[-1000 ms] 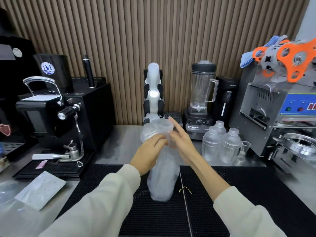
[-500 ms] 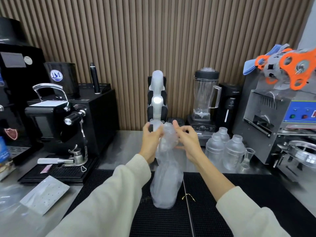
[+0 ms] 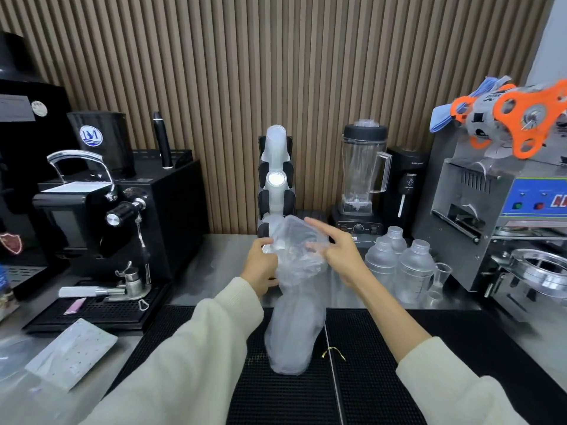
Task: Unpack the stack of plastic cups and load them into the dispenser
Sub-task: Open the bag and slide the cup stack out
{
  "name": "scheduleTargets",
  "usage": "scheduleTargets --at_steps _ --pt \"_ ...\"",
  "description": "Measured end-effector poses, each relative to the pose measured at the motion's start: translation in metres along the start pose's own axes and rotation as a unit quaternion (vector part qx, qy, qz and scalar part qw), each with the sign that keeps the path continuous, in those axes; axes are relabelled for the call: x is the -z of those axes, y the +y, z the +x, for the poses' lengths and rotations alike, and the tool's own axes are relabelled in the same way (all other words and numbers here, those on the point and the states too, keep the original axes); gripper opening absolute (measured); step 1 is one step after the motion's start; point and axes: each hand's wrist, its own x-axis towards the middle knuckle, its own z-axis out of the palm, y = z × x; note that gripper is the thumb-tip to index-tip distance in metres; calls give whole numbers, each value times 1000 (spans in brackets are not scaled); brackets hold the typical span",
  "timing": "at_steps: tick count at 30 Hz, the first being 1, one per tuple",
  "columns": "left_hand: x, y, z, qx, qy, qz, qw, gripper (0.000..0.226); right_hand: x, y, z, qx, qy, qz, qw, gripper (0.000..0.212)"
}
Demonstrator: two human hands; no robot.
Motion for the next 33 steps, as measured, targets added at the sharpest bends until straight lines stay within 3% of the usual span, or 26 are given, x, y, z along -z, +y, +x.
scheduleTargets --at_steps 5,9,10,11,13,14,15,17,19,21,23,25,26,30,33 --pt "7 -1 3 62 -37 -246 967 34 -3 15 -3 -6 -1 -201 980 62" --pt "13 -8 -4 79 -63 -430 897 22 -8 27 -9 -48 -46 -251 966 56" --pt "12 -10 -6 72 -63 -423 901 16 -8 29 -10 -59 -56 -246 966 58" --pt "11 -13 -7 56 -65 -366 927 12 -9 29 -11 -69 -66 -237 967 61" --pt "6 -23 -2 -32 -31 -144 989 19 -11 29 -11 -70 -81 -236 966 63" --pt "5 -27 2 -93 8 -25 995 28 -12 29 -10 -66 -87 -246 963 63" --pt "4 -30 4 -166 48 85 981 35 -13 29 -9 -63 -94 -259 959 62" --pt "5 -31 6 -288 95 256 918 41 -14 33 -9 -55 -104 -295 948 59" --pt "9 -32 9 -322 107 351 873 44 -13 39 -10 -33 -98 -334 937 48" --pt "12 -35 11 -317 94 396 857 47 -11 44 -14 26 -56 -372 926 40" --pt "12 -38 11 -331 71 396 854 44 -11 47 -18 148 -26 -388 909 45" --pt "11 -37 8 -334 41 346 876 45 -14 50 -17 267 -56 -405 873 60" --pt "9 -36 6 -318 30 318 893 48 -15 52 -16 283 -92 -417 859 64" --pt "8 -42 6 -222 26 249 942 71 -17 55 -23 130 -258 -470 834 58" --pt "12 -57 9 -158 3 306 939 78 -16 58 -26 51 -304 -524 794 57"
